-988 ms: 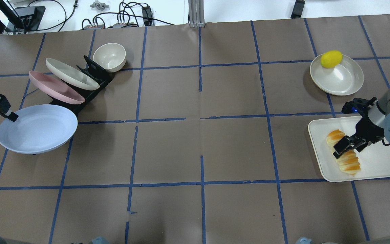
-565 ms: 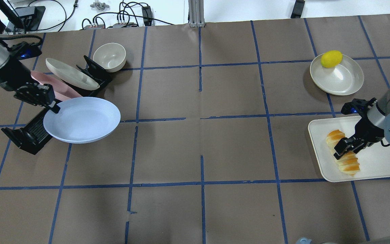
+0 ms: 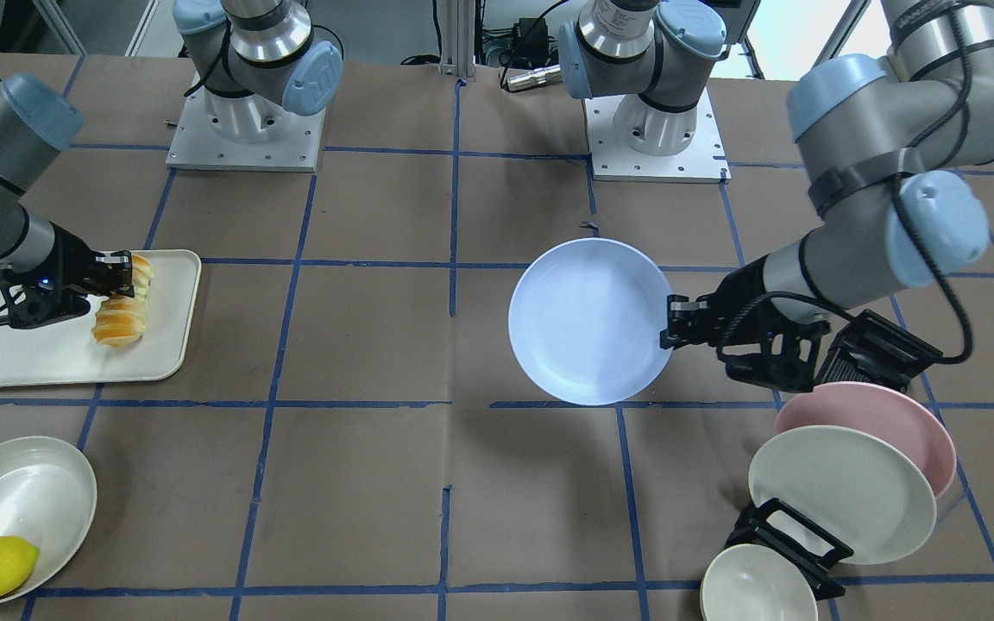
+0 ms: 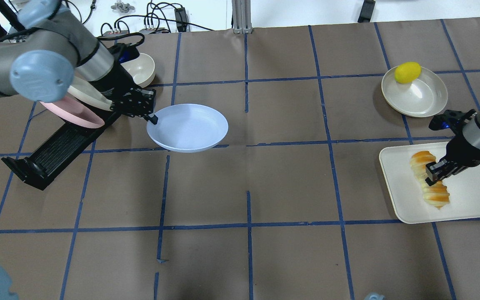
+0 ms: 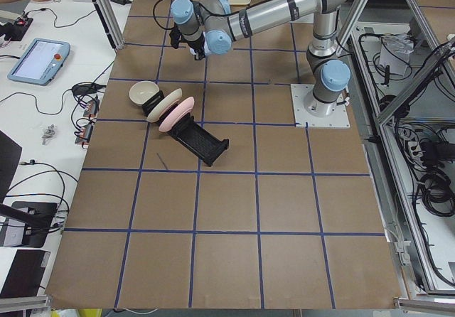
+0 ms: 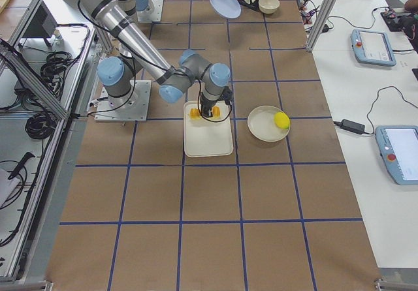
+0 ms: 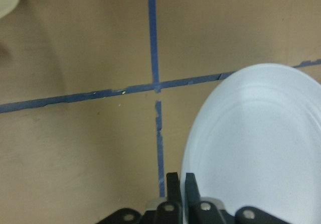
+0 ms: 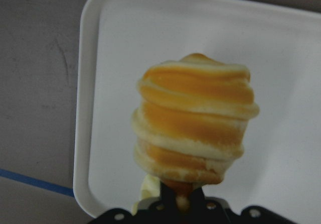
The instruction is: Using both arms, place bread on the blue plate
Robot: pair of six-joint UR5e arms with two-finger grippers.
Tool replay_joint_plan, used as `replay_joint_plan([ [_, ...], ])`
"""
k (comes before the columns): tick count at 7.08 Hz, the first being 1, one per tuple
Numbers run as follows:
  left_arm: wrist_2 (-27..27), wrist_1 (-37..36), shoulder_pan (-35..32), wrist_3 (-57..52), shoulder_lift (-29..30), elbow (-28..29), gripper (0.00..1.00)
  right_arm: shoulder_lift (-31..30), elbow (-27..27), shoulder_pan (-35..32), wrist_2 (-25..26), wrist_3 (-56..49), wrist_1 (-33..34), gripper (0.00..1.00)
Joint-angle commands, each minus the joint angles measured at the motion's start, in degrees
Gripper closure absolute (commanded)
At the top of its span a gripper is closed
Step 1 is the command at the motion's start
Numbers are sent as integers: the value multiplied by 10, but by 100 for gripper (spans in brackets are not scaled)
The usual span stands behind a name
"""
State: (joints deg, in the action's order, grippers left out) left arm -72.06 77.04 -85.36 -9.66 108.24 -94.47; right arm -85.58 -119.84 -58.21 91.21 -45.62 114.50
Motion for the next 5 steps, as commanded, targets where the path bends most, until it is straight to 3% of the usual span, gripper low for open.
replay_joint_plan([
  [1,26,-106,-61,62,60,-1,92,-76,84,-25,-2,16,-99,94],
  [4,25,-225,-97,89,107,-17,90,-79,203,-194,-9,241,-185,93],
  [5,25,-252,-92,90,118,-14,82,-79,214,-245,-18,313,-194,93],
])
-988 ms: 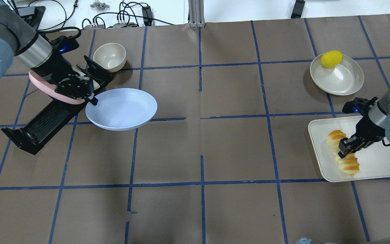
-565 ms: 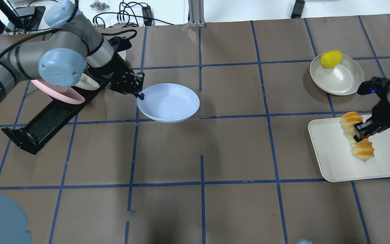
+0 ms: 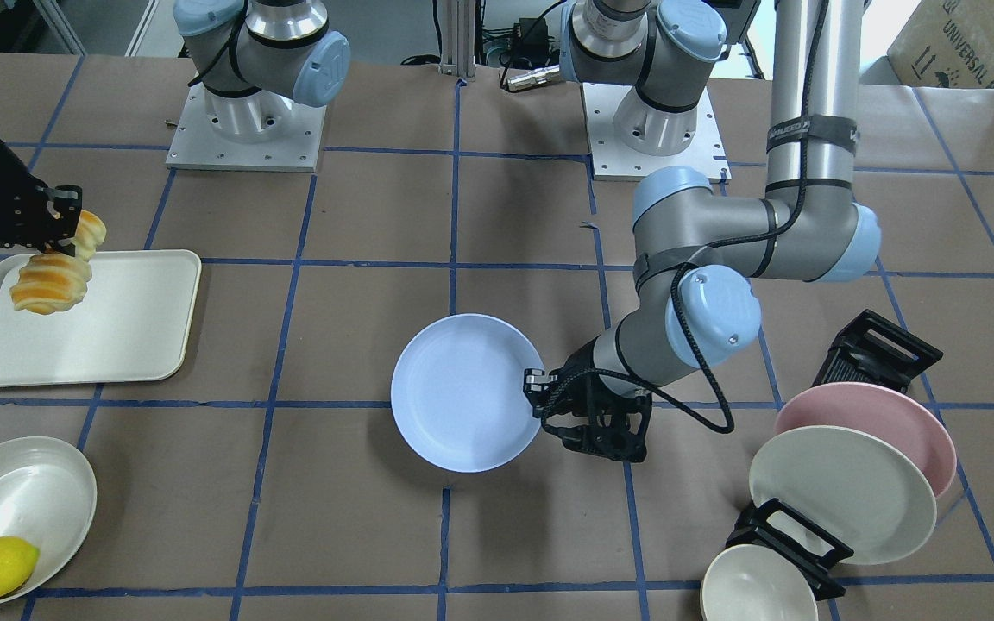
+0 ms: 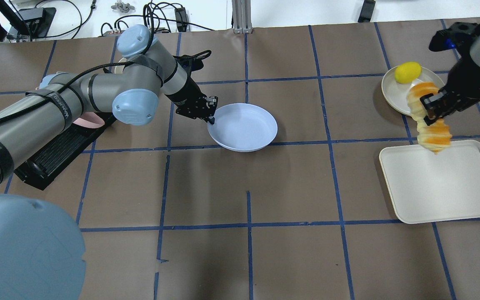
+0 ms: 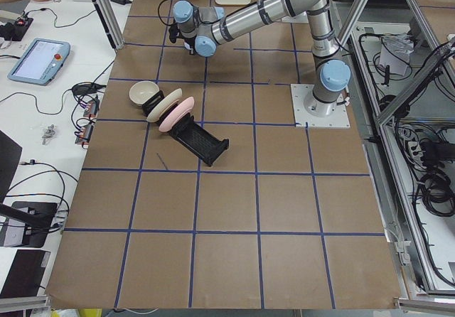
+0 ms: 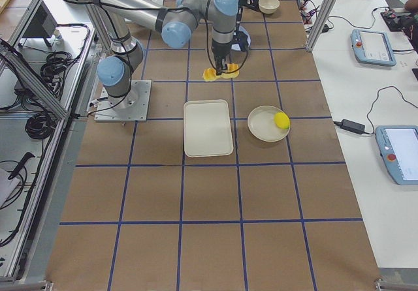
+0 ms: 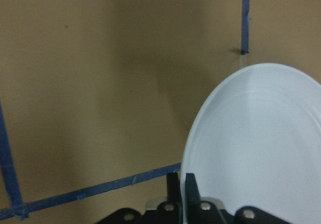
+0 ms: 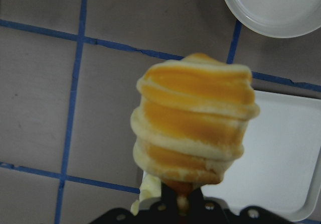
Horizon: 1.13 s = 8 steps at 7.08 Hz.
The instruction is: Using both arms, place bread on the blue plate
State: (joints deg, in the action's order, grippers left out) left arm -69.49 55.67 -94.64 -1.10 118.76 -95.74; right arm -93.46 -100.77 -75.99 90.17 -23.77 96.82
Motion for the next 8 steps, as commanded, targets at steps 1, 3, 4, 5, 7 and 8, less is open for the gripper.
replay_joint_plan([
  [1,-4,-49,-1,6,18,-3,44,-1,22,-105,-39,164,-18,93],
  [3,-10,-5,22,6,-30,-7,1,15,13,-143,-108,220,-22,94],
  [4,-20,65,57,-2,-74,-8,0,34,14,-162,-128,225,-21,94],
  [5,-41,134,84,-3,-116,-8,0,56,15,-190,-134,245,-13,94],
  [7,-161,206,88,-3,-171,8,0,127,15,-256,-143,320,78,94],
  [8,-183,213,87,-8,-200,8,0,168,15,-280,-143,339,122,94],
])
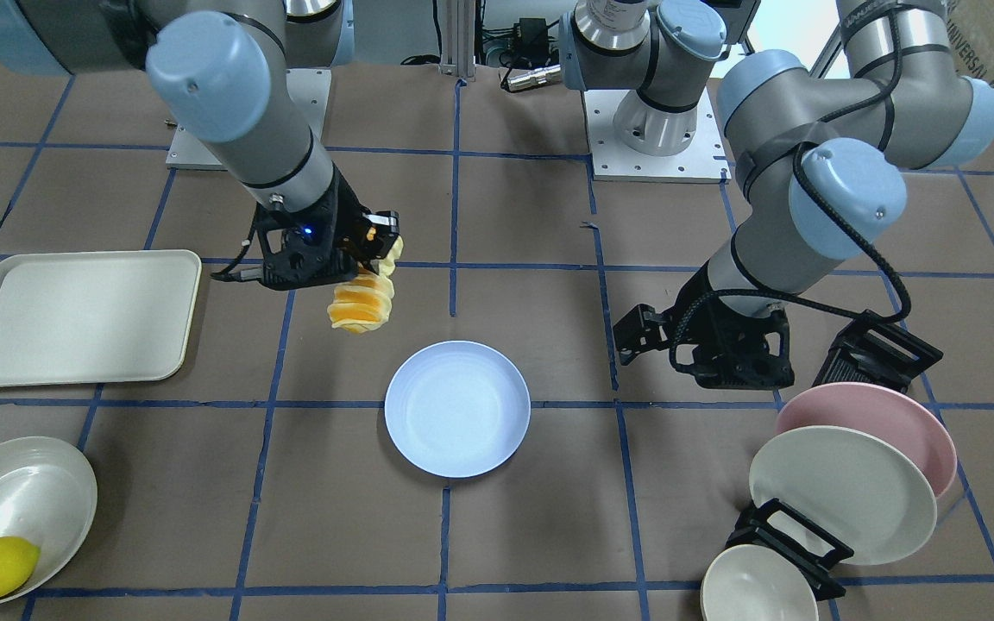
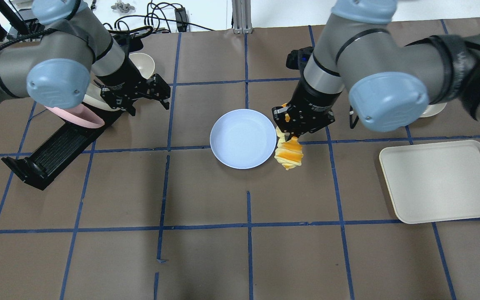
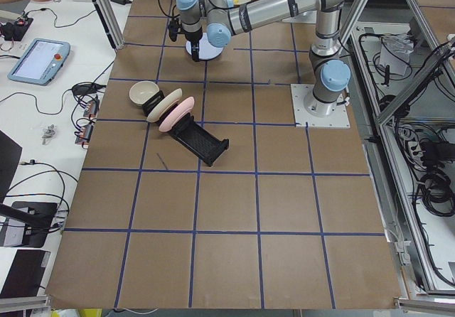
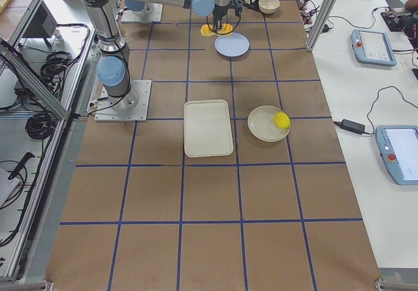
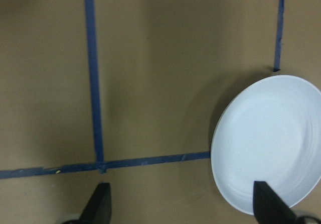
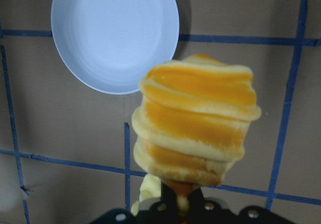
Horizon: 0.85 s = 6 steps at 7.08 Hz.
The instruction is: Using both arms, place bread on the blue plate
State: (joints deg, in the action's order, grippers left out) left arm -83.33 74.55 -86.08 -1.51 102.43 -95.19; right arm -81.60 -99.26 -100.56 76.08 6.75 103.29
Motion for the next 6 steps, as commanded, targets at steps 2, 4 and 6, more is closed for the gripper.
replay_joint_plan([
  [2,-73,77,-2,-18,-91,6,0,127,10,-44,-10,41,130,94],
  [4,-79,90,-15,-10,-115,17,0,178,28,-46,-10,56,183,94],
  [6,-78,97,-24,-10,-116,20,0,218,60,-58,-9,77,205,94],
])
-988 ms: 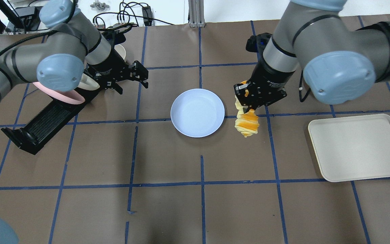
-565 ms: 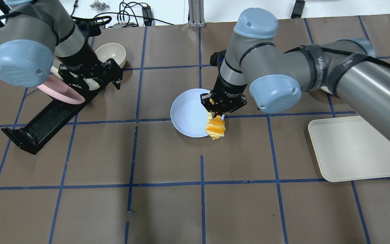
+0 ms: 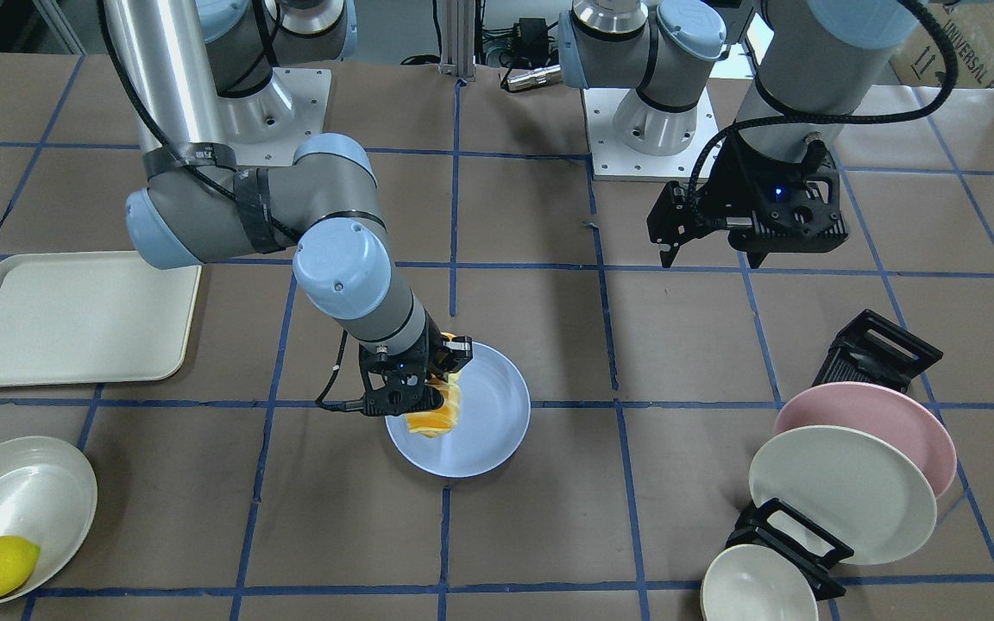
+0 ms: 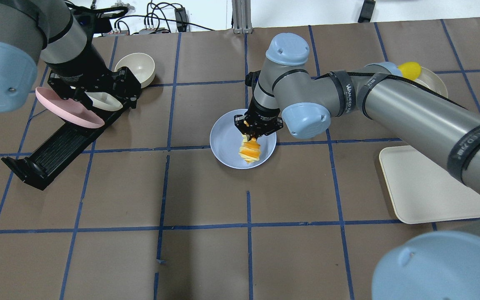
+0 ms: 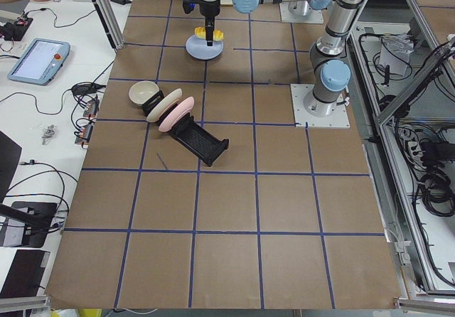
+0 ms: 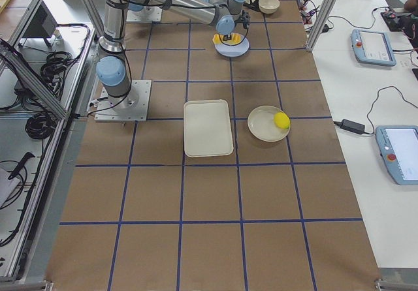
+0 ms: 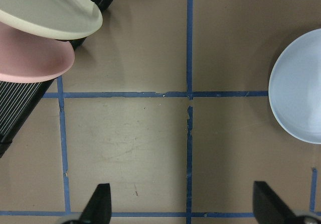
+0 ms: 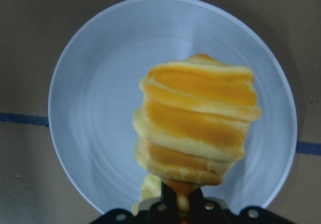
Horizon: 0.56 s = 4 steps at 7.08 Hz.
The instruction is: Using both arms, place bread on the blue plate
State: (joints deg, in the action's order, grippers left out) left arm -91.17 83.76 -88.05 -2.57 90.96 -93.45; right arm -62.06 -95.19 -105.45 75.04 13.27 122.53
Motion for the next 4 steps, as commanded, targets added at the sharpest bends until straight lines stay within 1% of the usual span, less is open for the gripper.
replay_joint_plan([
  [1,-1,20,-7,0,8,22,0,26,20,-15,5,11,13,94],
  [2,-1,49,-6,0,17,44,0,23,21,-16,6,13,13,93],
  [3,-1,50,-7,0,17,49,0,24,15,-16,13,35,13,34],
  [4,0,48,-7,0,19,43,0,20,14,-15,15,60,15,1],
])
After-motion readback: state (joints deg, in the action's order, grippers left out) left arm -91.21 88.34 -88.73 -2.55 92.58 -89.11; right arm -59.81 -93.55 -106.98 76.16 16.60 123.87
